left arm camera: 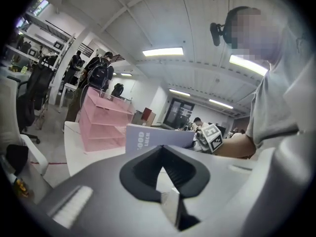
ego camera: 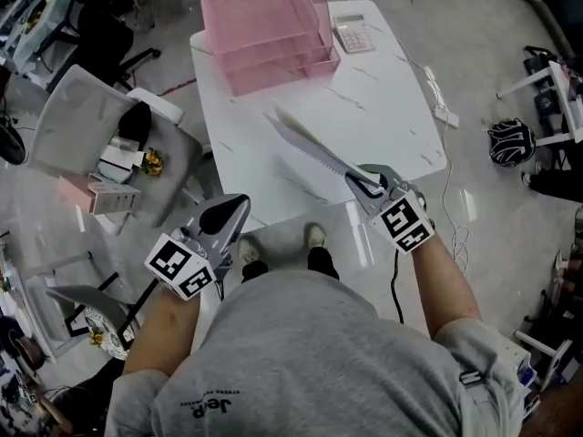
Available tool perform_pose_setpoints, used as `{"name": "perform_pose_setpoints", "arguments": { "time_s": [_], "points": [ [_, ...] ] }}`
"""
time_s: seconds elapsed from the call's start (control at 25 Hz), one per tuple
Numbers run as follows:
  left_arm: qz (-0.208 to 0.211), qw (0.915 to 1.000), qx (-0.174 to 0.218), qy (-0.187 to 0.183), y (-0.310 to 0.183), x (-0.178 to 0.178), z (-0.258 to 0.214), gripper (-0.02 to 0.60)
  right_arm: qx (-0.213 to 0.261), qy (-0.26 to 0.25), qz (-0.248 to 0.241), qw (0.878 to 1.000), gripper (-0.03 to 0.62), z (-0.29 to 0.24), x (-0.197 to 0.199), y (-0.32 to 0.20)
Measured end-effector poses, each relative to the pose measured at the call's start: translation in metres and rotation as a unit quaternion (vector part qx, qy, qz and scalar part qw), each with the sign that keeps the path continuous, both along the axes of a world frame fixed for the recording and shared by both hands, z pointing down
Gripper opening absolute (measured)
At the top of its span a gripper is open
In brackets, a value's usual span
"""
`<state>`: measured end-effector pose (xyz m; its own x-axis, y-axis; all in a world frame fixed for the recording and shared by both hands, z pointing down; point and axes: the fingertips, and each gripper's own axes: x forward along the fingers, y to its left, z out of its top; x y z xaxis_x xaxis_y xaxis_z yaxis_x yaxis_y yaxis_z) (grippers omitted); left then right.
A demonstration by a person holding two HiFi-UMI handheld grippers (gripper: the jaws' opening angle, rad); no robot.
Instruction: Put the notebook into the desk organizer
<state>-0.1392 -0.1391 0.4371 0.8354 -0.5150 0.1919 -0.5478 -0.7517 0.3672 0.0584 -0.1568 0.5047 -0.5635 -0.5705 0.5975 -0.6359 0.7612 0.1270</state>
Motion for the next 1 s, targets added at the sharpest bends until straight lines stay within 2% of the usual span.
{"name": "perform_pose_setpoints", "arguments": {
  "time_s": [0.08,0.24,0.36,0.56,0.68,0.8,0.88,0.96,1.0],
  "points": [
    [-0.010,0.9999,-0.001,0.001,0.000,-0.010,0.000,0.058,0.027,0.022,-0.003,0.999,0.032,-0.010,0.001,-0.014],
    [-0.027,0.9996,-0.003,0.000,0.001,-0.025,0.001,0.058,0.021,-0.004,0.052,0.998,0.032,-0.011,0.012,-0.047],
    [-0.035,0.9994,-0.004,-0.001,0.002,-0.036,0.002,0.060,0.014,-0.019,0.070,0.997,0.032,-0.006,0.010,-0.064],
    [-0.048,0.9986,-0.020,-0.004,-0.002,-0.050,0.012,0.058,-0.005,-0.045,0.063,0.997,0.032,-0.005,0.000,-0.082],
    [-0.049,0.9982,-0.034,0.004,-0.009,-0.053,0.022,0.058,-0.037,-0.090,0.042,0.994,0.032,-0.006,-0.017,-0.082],
    [-0.038,0.9962,-0.076,0.019,-0.019,-0.041,0.050,0.058,-0.067,-0.146,0.019,0.987,0.032,-0.009,-0.036,-0.074],
    [-0.027,0.9891,-0.132,0.059,-0.030,-0.026,0.076,0.060,-0.078,-0.174,0.007,0.982,0.032,-0.014,-0.046,-0.068],
    [-0.010,0.9708,-0.203,0.128,-0.044,-0.005,0.100,0.063,-0.091,-0.206,-0.002,0.974,0.032,-0.021,-0.054,-0.065],
    [-0.002,0.9582,-0.234,0.165,-0.053,0.005,0.110,0.129,-0.100,-0.226,-0.004,0.969,0.032,-0.025,-0.058,-0.064]
  ]
}}
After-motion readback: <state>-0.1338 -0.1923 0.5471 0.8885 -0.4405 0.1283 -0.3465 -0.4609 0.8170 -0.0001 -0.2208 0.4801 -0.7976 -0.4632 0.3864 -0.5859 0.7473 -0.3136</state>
